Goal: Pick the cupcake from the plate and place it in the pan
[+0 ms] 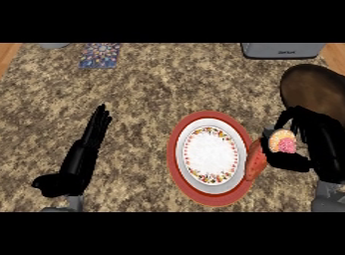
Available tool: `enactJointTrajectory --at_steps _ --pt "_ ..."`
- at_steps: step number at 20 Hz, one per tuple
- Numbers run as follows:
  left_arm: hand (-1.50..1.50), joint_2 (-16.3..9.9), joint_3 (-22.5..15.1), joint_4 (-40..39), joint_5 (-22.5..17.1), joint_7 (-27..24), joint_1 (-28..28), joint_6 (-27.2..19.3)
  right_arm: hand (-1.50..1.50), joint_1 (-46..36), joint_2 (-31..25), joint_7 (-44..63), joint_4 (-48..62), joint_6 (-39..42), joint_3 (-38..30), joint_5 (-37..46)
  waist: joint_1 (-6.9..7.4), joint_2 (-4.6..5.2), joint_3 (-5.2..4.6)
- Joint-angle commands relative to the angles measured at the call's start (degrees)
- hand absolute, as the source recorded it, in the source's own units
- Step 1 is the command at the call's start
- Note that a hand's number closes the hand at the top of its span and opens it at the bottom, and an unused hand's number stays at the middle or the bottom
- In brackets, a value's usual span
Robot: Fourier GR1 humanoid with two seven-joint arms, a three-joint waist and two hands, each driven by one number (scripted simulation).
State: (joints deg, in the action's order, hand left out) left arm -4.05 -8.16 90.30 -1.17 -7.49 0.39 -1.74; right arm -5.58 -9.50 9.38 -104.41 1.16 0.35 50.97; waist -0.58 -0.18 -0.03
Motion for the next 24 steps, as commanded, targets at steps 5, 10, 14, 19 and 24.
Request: enactJointTrajectory --at_steps 5,10,14,19,24 --pt "0.00 1.23 -1.19 2.77 0.85 1.79 0.43 -0.61 1.50 -6.47 -3.44 -8.01 15.53 -4.36 -15.81 -12.58 0.99 0.29 0.08" --pt "0.00 0.75 -0.38 0.81 1.82 0.38 0.14 -0.26 1.50 -13.06 -7.01 -14.12 29.64 -11.84 -19.75 -10.62 1.13 0.35 0.06" --pt "0.00 2.53 -4.26 2.92 2.26 -0.66 4.63 0.31 1.50 -16.92 -10.01 -21.01 42.30 -22.66 -22.68 -6.14 2.40 0.65 0.14" --pt "0.00 0.22 -0.53 2.24 0.39 0.89 0.01 1.81 1.50 -24.63 -13.88 -32.41 57.43 -28.67 -30.88 -14.98 2.50 0.83 0.22" --pt "0.00 1.15 -0.42 1.37 0.77 2.97 -2.67 0.95 1.50 -32.95 -18.82 -38.79 74.46 -32.22 -33.77 -15.31 3.34 1.25 0.27"
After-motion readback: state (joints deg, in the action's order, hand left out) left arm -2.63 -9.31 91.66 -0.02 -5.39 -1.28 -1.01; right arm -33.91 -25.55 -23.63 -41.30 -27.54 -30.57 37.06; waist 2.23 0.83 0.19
